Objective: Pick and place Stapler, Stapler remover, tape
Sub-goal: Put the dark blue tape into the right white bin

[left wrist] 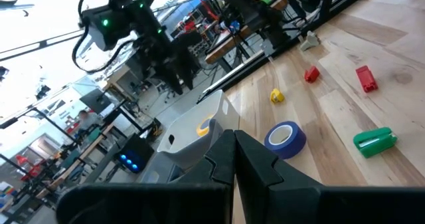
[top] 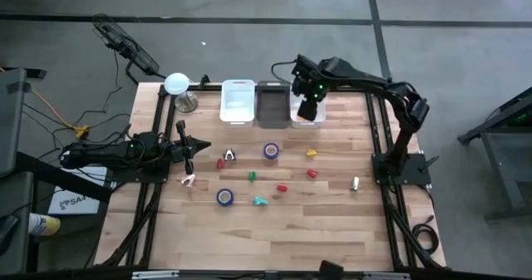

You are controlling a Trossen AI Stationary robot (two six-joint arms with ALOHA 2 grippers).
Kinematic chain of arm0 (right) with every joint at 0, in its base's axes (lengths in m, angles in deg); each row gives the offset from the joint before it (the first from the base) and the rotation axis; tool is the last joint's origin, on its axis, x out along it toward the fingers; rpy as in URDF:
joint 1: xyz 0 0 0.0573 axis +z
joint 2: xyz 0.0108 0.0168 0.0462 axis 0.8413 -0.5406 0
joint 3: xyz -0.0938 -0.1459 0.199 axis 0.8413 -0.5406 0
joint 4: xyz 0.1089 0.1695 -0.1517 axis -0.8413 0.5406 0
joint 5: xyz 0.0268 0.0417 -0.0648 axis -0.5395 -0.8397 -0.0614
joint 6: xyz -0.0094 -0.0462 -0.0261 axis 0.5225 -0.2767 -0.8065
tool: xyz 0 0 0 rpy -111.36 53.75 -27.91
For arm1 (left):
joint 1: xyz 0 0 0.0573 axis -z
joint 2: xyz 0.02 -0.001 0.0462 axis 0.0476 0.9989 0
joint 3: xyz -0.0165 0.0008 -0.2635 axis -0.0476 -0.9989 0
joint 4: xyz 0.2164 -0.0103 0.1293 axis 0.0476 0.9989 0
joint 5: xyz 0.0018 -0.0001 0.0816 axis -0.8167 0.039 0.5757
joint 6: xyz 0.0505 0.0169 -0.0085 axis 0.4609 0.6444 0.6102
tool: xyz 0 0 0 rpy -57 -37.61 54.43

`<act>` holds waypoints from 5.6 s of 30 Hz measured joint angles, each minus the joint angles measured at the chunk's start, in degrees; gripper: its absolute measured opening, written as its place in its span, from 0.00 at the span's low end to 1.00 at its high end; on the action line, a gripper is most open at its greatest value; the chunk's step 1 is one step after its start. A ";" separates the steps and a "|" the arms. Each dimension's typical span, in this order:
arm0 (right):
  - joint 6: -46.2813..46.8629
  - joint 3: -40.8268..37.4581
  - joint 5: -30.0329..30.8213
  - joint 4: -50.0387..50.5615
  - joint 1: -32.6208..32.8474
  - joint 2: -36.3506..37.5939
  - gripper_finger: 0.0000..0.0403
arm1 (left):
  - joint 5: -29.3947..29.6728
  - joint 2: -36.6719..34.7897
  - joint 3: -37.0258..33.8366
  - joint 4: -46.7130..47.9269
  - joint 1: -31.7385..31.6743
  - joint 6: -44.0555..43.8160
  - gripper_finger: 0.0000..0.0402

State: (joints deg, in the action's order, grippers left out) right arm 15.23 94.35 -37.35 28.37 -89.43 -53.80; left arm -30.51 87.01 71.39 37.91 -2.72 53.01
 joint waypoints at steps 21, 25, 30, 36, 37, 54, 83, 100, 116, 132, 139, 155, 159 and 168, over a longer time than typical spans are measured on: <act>-7.73 -10.80 -0.66 -23.71 20.43 -0.02 0.41 | 2.40 0.00 0.00 0.02 0.00 0.53 0.14; -5.56 -13.21 -0.84 -26.43 20.87 -0.02 0.41 | 2.40 0.00 0.02 0.12 0.00 -0.48 0.27; -3.20 -15.76 -1.24 -30.11 21.69 -0.02 0.41 | 2.40 0.00 0.02 0.17 0.00 -0.63 0.37; -2.94 -16.48 -1.32 -33.22 23.10 -0.59 0.41 | 2.40 0.00 0.02 0.07 0.00 -0.39 0.41; -2.87 -16.27 -1.39 -33.53 23.31 -0.92 0.41 | 2.40 0.00 0.02 0.06 0.00 -0.37 0.41; -3.34 -11.93 -5.23 -33.35 23.55 -10.72 0.41 | 2.38 0.00 0.02 0.00 0.00 -0.24 0.41; -3.34 -11.96 -4.79 -33.59 23.57 -16.19 0.27 | 1.84 0.02 0.02 0.02 0.00 -0.26 0.41; -0.45 -12.13 -2.17 -32.34 24.08 -14.47 0.08 | 1.84 0.02 0.02 0.02 0.00 -0.26 0.41; 4.64 -12.06 5.57 -24.27 18.87 2.65 0.08 | 1.88 0.02 0.02 0.02 0.00 -0.28 0.41; 7.20 -12.04 5.68 -24.93 -3.66 2.86 0.08 | 1.88 0.02 0.02 0.02 0.00 -0.29 0.41; 7.30 -12.02 -0.23 -26.24 -9.85 -1.30 0.09 | 1.88 0.02 0.02 0.00 0.00 -0.48 0.41; 6.67 -12.02 -2.07 -28.08 -10.22 -9.49 0.09 | 1.88 0.02 0.02 0.00 0.00 -0.68 0.41; 6.69 -12.02 -2.08 -27.97 -10.20 -10.05 0.10 | 1.88 0.02 0.02 0.01 0.00 -0.70 0.41; 7.23 -12.02 -2.13 -27.35 -10.18 -10.14 0.14 | 1.87 0.02 0.02 0.00 0.00 -0.70 0.41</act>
State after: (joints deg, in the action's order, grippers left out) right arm 22.46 82.32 -39.47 1.02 -99.60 -63.94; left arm -28.64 87.04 71.41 37.91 -2.72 52.31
